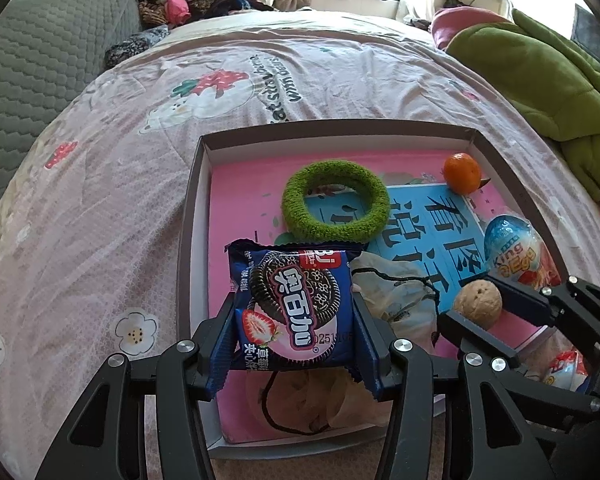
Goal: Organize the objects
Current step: 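Open both grippers to drop the cookie packet and walnut into the tray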
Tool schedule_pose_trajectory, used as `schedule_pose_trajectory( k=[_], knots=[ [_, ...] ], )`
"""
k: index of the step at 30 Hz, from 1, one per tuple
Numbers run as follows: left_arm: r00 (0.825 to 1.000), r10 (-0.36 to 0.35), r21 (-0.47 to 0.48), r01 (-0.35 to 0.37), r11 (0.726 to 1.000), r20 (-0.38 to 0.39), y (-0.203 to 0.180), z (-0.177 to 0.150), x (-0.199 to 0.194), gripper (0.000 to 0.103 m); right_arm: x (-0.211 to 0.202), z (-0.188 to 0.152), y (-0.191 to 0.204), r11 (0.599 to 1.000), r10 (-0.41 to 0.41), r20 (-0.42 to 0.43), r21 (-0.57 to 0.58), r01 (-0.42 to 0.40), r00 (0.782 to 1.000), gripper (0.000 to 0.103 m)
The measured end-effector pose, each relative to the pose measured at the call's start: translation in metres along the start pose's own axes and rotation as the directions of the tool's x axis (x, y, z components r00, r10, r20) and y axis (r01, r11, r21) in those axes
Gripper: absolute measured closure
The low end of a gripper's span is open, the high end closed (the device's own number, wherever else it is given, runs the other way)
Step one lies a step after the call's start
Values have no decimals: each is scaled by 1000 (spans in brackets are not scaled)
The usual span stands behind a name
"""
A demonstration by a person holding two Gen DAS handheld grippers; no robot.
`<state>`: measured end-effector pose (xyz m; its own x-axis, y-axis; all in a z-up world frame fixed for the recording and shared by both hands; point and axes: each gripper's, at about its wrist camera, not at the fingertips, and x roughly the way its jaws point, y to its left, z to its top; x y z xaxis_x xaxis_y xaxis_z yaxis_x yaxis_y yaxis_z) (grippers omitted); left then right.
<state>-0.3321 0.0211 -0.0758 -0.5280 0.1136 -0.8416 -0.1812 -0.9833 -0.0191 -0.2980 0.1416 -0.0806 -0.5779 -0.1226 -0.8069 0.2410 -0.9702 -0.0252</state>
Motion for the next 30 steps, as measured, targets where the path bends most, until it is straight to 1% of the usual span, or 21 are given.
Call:
schedule_pose_trajectory(
  k=[6, 11, 13, 15, 16, 18, 21, 30],
  knots=[
    [1000, 12, -4, -12, 1000, -7, 1, 1, 3, 48, 8, -4, -2, 1000, -1, -34, 3, 2, 999, 67],
    [1000, 12, -21, -12, 1000, -7, 5, 2, 2, 47, 6, -5, -3, 1000, 1, -37, 13, -1, 999, 67],
    [1000, 8, -32, -9, 999, -7, 7, 2, 0, 47, 4, -4, -3, 1000, -11, -36, 13, 11, 999, 66],
    [1000, 17, -33, -17, 999, -7, 7, 3, -1, 44, 2, -4, -3, 1000, -27, -37, 14, 27, 999, 62],
    [1000, 23, -30, -23, 999, -7, 7, 3, -2, 41, 0, -4, -4, 1000, -27, -35, 15, 27, 999, 58],
    [1000, 24, -29, -24, 999, -8, 8, 3, -4, 41, -2, -4, -5, 1000, -21, -31, 18, 22, 999, 55],
    [1000, 6, -42, -6, 999, -3, 9, 4, -9, 41, -7, -3, -5, 999, -26, -25, 18, 26, 999, 53],
    [1000, 14, -58, -13, 998, 17, 11, 6, -23, 41, -27, 2, -8, 999, -28, 11, 22, 28, 1000, 53]
  ],
)
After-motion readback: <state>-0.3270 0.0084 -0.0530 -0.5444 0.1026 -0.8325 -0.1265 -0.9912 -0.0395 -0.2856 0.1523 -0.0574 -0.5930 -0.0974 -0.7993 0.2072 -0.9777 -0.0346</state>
